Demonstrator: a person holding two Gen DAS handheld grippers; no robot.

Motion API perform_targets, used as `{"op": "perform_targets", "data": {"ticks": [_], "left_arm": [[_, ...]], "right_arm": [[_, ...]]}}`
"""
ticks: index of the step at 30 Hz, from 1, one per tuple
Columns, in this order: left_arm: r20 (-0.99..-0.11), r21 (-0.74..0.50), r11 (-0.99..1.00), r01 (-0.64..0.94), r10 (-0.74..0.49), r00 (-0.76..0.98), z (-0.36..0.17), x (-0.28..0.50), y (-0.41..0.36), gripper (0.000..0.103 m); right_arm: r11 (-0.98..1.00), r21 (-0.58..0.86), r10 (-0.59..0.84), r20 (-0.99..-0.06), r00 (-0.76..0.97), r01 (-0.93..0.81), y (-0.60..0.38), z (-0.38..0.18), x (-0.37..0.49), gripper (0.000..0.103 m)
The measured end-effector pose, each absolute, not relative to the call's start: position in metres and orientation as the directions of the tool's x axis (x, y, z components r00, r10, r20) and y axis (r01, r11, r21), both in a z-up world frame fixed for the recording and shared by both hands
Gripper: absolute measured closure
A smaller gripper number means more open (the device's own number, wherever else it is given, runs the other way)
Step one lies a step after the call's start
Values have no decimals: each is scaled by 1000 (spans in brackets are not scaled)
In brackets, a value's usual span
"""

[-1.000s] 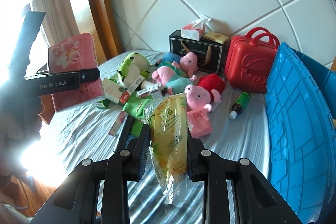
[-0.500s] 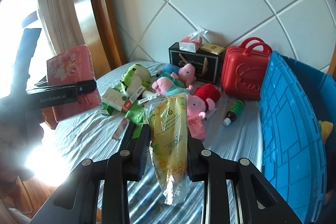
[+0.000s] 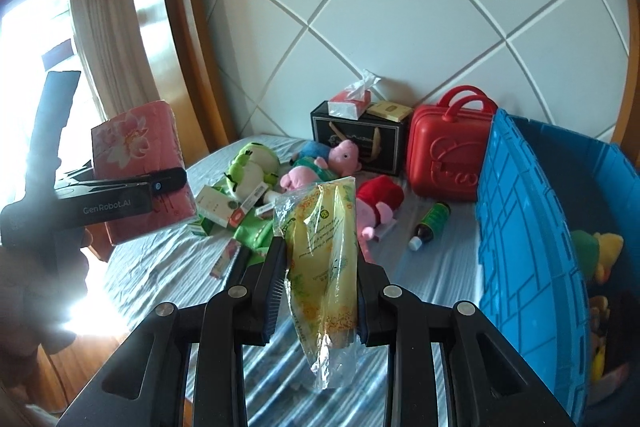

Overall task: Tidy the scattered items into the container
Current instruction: 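Lift and carry the tissue pack and snack with both grippers over the blue bin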

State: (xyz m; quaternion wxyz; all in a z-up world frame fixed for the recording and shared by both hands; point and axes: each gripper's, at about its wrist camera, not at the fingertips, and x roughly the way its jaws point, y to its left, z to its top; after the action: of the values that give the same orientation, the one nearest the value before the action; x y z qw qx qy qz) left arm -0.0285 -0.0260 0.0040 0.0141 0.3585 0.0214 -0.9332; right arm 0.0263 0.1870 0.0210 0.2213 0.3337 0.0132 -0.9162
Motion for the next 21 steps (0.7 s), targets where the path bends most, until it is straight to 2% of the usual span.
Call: {"op": "perform_targets", "data": {"ticks": [21], "left_arm": [[-638,38,-989,-144,87,-765,30,-53,96,14]], "right_arm": [[-950,142,-309,-563,-767,278,288,49,29,74]]}}
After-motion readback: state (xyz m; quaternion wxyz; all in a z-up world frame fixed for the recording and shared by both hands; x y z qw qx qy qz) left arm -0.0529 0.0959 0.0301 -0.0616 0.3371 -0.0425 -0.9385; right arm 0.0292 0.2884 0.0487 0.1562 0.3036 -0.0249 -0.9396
